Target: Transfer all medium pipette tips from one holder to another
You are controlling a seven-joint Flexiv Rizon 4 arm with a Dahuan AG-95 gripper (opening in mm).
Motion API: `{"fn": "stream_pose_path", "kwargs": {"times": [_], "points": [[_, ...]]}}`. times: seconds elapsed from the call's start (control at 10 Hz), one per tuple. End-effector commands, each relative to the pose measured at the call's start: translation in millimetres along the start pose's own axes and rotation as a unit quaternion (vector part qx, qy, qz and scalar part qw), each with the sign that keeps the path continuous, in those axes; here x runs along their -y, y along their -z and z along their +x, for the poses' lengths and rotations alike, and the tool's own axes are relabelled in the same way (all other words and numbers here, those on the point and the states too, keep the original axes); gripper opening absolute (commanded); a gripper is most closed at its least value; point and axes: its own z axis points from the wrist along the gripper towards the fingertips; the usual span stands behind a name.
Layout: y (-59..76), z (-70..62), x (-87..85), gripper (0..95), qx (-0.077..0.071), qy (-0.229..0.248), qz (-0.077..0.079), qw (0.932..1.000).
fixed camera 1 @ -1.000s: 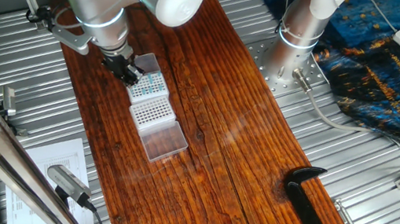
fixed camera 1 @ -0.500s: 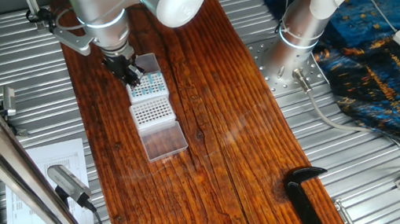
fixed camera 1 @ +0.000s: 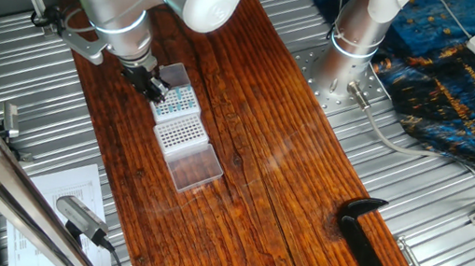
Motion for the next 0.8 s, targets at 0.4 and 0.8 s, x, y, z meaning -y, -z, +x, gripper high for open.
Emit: {"fn": "stream_pose_path", "kwargs": {"times": [0.4,0.8], "points": [[-0.2,0.2,-0.6,0.0,0.001,-0.036,0.0,0.9993],[-0.4,0.1,-0.5,0.0,0.001,-0.043,0.0,0.9991]]}}
